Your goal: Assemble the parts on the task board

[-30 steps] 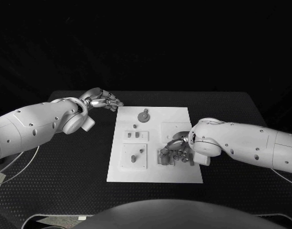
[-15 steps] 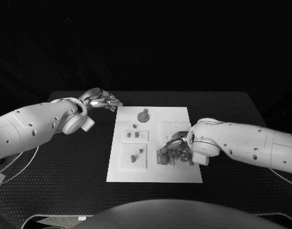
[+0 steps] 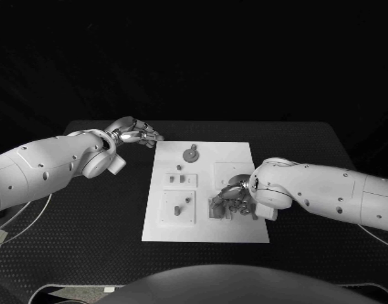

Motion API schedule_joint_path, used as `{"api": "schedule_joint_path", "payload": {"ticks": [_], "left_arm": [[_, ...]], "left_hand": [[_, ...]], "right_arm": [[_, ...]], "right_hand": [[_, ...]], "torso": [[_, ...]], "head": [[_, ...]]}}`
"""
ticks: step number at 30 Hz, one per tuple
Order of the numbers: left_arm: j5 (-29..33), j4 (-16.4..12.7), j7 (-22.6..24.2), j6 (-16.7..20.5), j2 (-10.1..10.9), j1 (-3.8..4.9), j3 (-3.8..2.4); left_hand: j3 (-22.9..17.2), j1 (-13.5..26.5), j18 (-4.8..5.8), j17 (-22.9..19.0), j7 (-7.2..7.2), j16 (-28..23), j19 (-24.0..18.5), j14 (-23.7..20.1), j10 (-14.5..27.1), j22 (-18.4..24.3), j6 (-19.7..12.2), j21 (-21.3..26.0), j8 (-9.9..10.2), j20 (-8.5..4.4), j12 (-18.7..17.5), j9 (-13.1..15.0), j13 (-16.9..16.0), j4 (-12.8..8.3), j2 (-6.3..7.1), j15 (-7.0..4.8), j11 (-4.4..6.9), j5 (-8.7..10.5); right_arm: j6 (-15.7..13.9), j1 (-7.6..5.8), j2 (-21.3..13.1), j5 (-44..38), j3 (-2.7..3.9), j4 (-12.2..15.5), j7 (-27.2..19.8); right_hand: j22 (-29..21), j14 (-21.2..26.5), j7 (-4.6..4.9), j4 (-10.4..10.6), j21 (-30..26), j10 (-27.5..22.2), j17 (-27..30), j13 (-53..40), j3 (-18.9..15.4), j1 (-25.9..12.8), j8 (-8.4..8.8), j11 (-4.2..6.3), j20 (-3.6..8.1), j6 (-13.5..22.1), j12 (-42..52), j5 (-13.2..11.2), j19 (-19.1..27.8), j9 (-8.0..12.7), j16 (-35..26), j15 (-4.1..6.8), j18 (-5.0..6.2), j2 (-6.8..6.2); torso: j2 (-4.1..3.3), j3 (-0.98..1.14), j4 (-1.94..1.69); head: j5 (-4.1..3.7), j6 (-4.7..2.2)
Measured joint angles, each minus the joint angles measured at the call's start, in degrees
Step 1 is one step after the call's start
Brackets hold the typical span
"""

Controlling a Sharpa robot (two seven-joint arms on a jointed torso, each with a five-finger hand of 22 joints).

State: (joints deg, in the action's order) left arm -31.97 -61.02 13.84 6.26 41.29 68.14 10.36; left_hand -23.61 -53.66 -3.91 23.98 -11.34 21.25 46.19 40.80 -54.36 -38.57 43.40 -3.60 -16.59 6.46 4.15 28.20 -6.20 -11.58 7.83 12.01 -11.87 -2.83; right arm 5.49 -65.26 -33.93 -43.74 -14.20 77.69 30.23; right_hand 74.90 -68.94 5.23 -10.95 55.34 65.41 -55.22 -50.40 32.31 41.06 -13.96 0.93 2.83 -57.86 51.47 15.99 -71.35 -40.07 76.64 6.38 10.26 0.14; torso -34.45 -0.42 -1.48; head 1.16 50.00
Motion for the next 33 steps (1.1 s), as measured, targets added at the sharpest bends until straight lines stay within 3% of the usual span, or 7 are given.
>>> {"api": "schedule_joint_path", "payload": {"ticks": [4, 13, 27, 32, 33], "left_arm": [[0.0, 0.0, 0.0, 0.0, 0.0, 0.0, 0.0], [0.0, 0.0, 0.0, -0.1, 0.0, 0.0, 0.0], [0.0, 0.0, -0.1, -0.2, 0.0, 0.0, 0.0], [0.0, 0.0, -0.1, -0.2, 0.0, 0.0, 0.0], [0.0, 0.0, -0.1, -0.2, 0.0, 0.0, 0.0]], "left_hand": [[0.0, 0.1, 0.19, 0.0, 0.0, 0.0, 0.0, -0.1, 0.0, 0.0, 0.0, 0.0, 0.0, 0.0, 0.0, 0.0, 0.0, 0.0, -0.07, 0.1, 0.0, 0.0], [0.0, 0.1, -0.52, 0.0, 0.0, 0.0, 0.0, -0.1, 0.0, 0.1, 0.0, 0.0, 0.0, 0.01, 0.0, 0.0, 0.0, 0.0, -0.07, 0.1, 0.0, 0.0], [0.0, 0.1, -0.47, 0.0, 0.0, 0.0, -0.2, -0.1, 0.0, 0.0, 0.0, 0.0, 0.0, -0.22, 0.0, 0.0, 0.0, 0.0, -0.07, 0.09, 0.0, 0.0], [0.0, 0.1, -0.38, 0.0, 0.0, 0.0, -0.2, -0.1, 0.0, 0.1, 0.0, 0.0, 0.0, -0.21, 0.0, 0.0, 0.0, 0.0, -0.07, 0.09, 0.0, 0.0], [0.0, 0.1, -0.36, 0.0, 0.0, 0.0, -0.2, -0.1, 0.0, 0.1, 0.0, 0.0, 0.0, -0.22, 0.0, 0.0, 0.1, 0.0, -0.07, 0.08, 0.0, 0.0]], "right_arm": [[-1.1, -0.13, -0.2, -0.4, 0.12, 0.0, -0.3], [-2.1, -0.01, -0.3, -1.0, 0.02, 0.5, -0.4], [-1.8, -0.05, -0.4, -1.0, 0.05, 0.6, -0.3], [-1.8, -0.05, -0.3, -1.0, 0.05, 0.6, -0.3], [-1.8, -0.05, -0.3, -1.1, 0.05, 0.6, -0.3]], "right_hand": [[0.0, 0.0, 0.0, 0.1, 0.0, 0.0, 0.0, 0.0, 0.1, 0.0, 0.14, 0.0, 0.0, 0.0, 0.0, 0.2, 0.0, 0.2, 0.0, 0.03, 0.0, 0.0], [0.0, 0.0, -0.01, 0.1, 0.0, 0.0, 0.0, 0.0, 0.1, 0.0, 0.1, 0.0, 0.0, 0.0, 0.0, 0.2, 0.0, 0.1, 0.0, 0.03, 0.0, 0.0], [0.0, -0.1, -0.02, 0.1, 0.0, 0.0, 0.0, 0.0, 0.1, 0.0, 0.22, -0.01, -0.01, 0.0, 0.0, 0.2, 0.0, 0.1, 0.0, -0.05, 0.0, 0.0], [0.0, -0.1, -0.01, 0.5, -0.2, -0.2, -0.1, 0.0, 0.5, 0.5, 0.29, -0.23, 0.06, 0.0, 0.0, 0.2, 0.1, 0.1, -0.2, -0.02, 0.0, -1.17], [0.0, 0.0, 0.07, 1.6, -0.2, -0.2, -0.2, 0.0, 1.6, 0.0, 0.29, -0.25, 0.11, 0.1, 0.0, 0.2, 0.3, -0.1, -0.2, 0.06, 0.0, -2.27]], "torso": [[-0.01, -0.02, 0.0], [0.01, -0.01, 0.02], [0.03, -0.01, 0.04], [0.03, -0.01, 0.04], [0.03, -0.01, 0.04]], "head": [[0.03, 0.0], [0.06, 0.0], [0.04, 0.0], [0.02, 0.0], [0.01, 0.0]]}}
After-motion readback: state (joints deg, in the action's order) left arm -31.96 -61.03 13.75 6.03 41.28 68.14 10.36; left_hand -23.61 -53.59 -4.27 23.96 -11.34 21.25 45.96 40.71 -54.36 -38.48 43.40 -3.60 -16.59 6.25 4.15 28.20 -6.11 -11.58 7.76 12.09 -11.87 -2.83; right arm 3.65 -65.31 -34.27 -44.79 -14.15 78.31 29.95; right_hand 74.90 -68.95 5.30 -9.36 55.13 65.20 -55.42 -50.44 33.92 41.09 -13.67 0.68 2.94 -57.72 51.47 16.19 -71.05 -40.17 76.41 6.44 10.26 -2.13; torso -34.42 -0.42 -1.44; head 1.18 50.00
